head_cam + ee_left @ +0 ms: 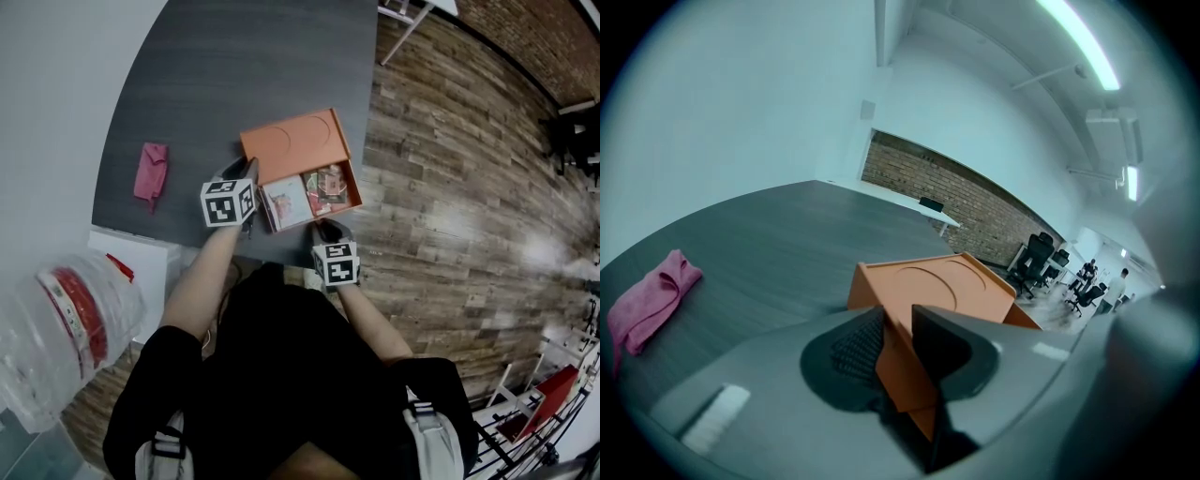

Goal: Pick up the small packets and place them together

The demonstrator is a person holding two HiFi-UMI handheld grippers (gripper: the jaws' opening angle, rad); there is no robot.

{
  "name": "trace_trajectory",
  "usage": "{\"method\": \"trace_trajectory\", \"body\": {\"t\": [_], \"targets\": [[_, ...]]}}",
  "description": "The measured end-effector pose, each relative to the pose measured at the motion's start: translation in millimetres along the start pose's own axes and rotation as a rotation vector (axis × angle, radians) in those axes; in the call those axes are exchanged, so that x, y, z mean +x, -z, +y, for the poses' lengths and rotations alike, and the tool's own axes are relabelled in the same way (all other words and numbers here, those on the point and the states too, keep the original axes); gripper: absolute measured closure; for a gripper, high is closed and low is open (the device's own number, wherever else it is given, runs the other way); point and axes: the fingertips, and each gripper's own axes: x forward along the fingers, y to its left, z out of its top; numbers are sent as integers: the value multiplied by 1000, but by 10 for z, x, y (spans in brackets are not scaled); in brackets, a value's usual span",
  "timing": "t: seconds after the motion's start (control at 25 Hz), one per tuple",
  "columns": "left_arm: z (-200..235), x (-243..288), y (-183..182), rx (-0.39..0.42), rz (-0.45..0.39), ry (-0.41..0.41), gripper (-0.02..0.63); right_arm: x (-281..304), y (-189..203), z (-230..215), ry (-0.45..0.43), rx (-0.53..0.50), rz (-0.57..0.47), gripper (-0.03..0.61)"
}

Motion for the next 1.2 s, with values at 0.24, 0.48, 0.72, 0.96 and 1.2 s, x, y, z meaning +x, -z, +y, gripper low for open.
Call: {"method": "trace_trajectory", "body": {"t": [0.24,0.48,0.72,0.96,1.2], "targets": [[-13,10,-12,-13,-40,30,518,-115,-66,-43,-70,21,-10,408],[9,-113,-83,6,-101,30,518,-424,-324,-118,-114,-59,-46,411],[-30,-456,-327,-37,-257,57,523,-450,-816,-16,-202,-261,-79,415],[-139,-880,-397,-18,-346,85,545,-111,-918,176,-330,-323,43,411],[-89,-1140,-203,-6,-348,66,557,244,-851,209,-346,-429,195,398]]}}
